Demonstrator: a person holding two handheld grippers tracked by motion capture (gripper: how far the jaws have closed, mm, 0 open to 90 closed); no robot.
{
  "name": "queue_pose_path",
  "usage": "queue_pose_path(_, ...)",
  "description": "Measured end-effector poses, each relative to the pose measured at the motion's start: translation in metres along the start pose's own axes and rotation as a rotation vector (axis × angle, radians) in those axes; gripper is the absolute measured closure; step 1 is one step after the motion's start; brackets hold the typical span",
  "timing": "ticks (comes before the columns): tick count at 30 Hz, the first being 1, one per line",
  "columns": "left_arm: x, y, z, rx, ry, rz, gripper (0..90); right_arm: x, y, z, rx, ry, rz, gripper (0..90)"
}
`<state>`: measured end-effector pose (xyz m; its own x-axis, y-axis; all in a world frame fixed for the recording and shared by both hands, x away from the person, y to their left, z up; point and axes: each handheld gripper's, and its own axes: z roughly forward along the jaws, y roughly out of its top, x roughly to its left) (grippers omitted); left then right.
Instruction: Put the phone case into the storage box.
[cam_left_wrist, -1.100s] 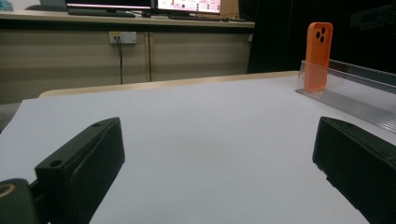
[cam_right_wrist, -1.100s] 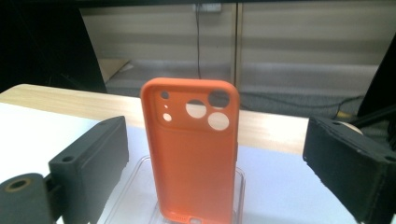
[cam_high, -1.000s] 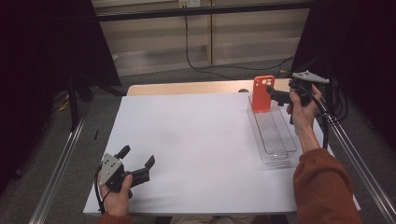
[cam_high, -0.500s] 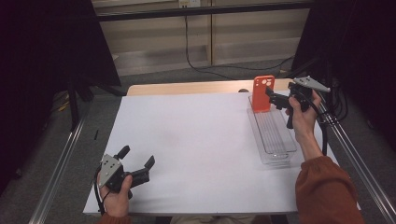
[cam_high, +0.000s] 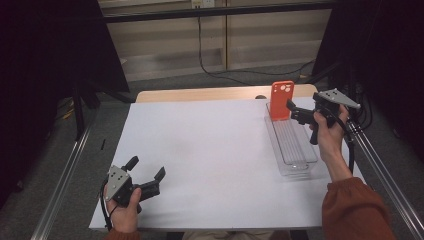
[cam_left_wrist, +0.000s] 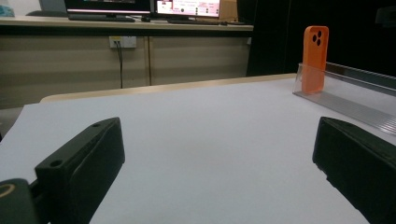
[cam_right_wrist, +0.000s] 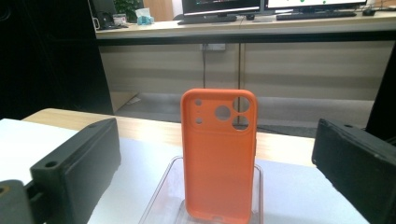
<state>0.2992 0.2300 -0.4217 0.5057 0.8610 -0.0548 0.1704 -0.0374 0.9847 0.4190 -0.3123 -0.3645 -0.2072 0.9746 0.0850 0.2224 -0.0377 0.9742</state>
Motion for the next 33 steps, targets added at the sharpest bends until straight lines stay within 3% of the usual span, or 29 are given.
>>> queue_pose_path(21,-0.001,0.001,-0.002,-0.004,0.004,0.006,1.9,0.0,-0.014,-0.039,-0.01,0.031,-0.046,0.0)
queue_pose_path(33,-0.001,0.001,-0.003,-0.009,0.019,0.001,1.9,0.008,-0.029,-0.058,-0.007,0.05,-0.065,0.6)
